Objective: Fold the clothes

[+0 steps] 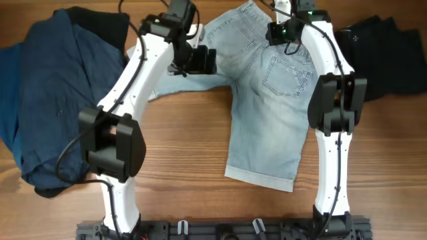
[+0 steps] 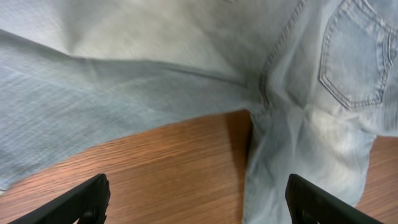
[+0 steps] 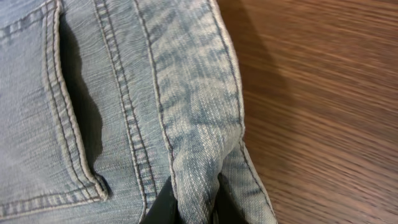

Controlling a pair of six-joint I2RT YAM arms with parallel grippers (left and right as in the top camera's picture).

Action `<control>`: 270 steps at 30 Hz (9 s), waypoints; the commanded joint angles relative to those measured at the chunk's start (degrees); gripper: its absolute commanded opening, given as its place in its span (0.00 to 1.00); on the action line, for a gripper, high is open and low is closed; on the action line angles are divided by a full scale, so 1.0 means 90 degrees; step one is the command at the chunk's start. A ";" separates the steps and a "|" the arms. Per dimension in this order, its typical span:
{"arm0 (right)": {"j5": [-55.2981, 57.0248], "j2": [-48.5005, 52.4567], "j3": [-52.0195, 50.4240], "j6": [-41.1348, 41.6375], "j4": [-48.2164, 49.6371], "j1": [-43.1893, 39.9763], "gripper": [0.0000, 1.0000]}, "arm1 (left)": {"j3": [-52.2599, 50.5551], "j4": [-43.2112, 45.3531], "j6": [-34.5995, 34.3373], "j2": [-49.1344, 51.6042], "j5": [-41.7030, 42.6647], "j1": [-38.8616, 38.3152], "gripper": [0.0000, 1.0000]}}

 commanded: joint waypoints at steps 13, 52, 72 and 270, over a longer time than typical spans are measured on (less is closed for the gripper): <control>0.0998 -0.0457 0.0270 0.2273 -0.0083 -0.0748 0.99 | -0.0311 -0.0702 -0.0085 -0.0010 -0.0109 -0.0848 0.90; -0.0969 -0.3351 0.0248 0.0593 -0.2171 -0.0748 0.99 | -0.3842 0.0891 0.0386 -0.0267 -0.0831 -0.1076 0.04; 0.0381 -0.3347 0.0238 0.1406 -0.2793 -0.0750 1.00 | -0.2647 0.3094 0.1265 -0.0561 -0.2361 0.1970 0.44; -0.0367 -0.3536 -0.5848 0.1260 0.0918 -0.1766 0.72 | -0.3257 0.6108 0.0583 0.0454 -0.0775 0.1311 0.04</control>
